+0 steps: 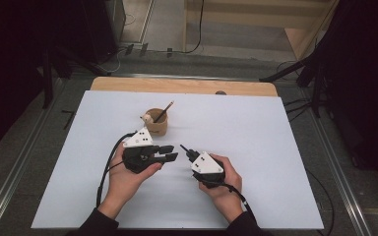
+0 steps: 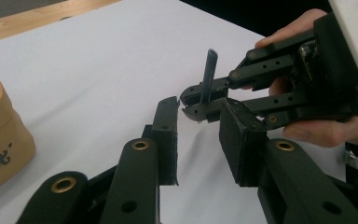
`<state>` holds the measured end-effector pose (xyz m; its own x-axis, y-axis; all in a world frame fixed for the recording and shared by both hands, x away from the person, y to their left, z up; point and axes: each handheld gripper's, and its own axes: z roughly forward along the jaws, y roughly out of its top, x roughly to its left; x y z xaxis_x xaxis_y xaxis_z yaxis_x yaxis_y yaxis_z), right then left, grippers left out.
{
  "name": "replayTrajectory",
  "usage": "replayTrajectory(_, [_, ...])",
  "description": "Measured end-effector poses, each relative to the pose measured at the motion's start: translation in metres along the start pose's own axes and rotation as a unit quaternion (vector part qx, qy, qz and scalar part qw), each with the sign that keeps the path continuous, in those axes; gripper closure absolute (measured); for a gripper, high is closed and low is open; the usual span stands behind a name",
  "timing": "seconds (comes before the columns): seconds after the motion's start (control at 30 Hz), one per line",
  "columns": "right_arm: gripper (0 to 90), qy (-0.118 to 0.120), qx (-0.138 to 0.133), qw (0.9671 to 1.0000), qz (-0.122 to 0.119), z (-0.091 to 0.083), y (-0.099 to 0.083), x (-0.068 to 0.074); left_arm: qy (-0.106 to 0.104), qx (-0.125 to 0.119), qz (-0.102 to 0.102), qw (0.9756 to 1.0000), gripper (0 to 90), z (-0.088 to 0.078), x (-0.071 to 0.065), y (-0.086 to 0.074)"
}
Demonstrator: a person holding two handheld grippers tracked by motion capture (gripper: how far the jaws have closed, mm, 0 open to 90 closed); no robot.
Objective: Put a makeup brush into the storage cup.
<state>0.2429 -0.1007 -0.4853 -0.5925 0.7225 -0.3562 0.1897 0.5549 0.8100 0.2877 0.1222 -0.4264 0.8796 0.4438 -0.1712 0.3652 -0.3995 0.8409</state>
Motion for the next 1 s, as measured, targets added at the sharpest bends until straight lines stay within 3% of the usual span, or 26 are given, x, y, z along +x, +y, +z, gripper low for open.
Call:
replayTrajectory(0.73, [84.3, 0.004, 0.014, 0.9973, -0.072, 0.005, 0.003, 0.017, 0.014, 0.025, -0.010, 0.9996, 70.2, 0.006, -0.004, 0.003])
replayTrajectory(1.0, [84.3, 0.004, 0.017, 0.9962, -0.085, 0.006, 0.004, 0.020, 0.017, 0.035, -0.013, 0.9991, 72.4, 0.010, -0.005, 0.003])
